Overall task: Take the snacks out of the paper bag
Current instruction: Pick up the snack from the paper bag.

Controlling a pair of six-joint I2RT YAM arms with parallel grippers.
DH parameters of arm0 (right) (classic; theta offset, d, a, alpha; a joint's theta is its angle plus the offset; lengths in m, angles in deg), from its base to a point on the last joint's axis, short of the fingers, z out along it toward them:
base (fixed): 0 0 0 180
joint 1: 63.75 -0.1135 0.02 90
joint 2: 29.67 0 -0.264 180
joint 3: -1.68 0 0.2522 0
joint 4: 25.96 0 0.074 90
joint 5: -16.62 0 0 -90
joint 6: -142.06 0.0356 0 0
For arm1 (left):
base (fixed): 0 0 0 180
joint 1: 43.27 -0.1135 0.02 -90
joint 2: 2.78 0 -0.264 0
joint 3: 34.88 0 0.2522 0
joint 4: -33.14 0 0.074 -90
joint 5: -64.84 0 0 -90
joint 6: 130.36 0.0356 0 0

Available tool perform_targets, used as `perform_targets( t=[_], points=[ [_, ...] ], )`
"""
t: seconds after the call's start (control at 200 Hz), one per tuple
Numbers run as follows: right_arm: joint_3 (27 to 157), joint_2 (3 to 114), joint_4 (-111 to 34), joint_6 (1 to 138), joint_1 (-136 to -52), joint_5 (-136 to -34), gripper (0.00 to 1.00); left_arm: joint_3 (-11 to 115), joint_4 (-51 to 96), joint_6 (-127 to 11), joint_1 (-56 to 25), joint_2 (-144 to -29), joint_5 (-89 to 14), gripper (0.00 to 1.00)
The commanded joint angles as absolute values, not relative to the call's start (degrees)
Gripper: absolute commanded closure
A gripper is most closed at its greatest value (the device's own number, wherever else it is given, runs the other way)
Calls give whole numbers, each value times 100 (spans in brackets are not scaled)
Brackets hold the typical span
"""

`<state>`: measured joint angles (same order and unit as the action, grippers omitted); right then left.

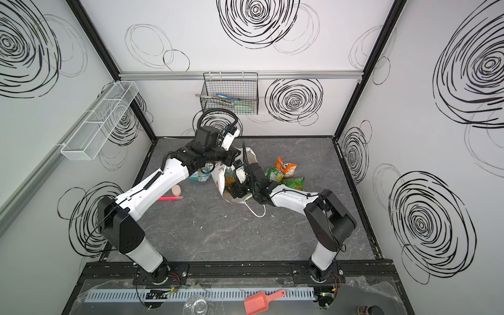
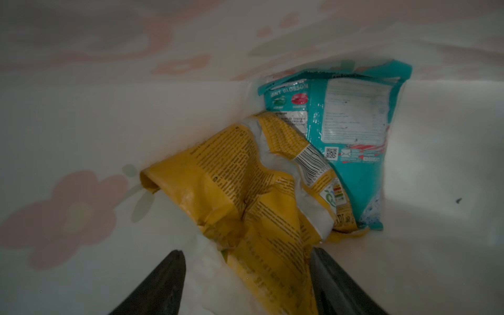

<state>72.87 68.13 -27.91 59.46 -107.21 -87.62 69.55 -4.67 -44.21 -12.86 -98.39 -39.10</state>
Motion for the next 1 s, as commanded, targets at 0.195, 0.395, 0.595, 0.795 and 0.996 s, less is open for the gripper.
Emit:
perform_targets(
  t=[0.195,0.395,0.595,0.795,0.996],
  points=[
    [7602,7374,-3129,5679,-10725,-8509,29,7154,-409,-4421,-1329,-9902,-4015,100],
    [7728,7260,-3261,5679,-10726,-8480,45,7110,-417,-4380,-1330,-9878,-4026,100],
    [7731,6888,-3316,5681,-10721,-8445,71,7005,-374,-4339,-1343,-9845,-4011,100],
    [7884,6582,-3501,5740,-10708,-8410,93,6915,-295,-4289,-1381,-9770,-3944,100],
    [7995,6250,-3595,5889,-10677,-8427,100,6871,-294,-4220,-1511,-9700,-3890,100]
  ],
)
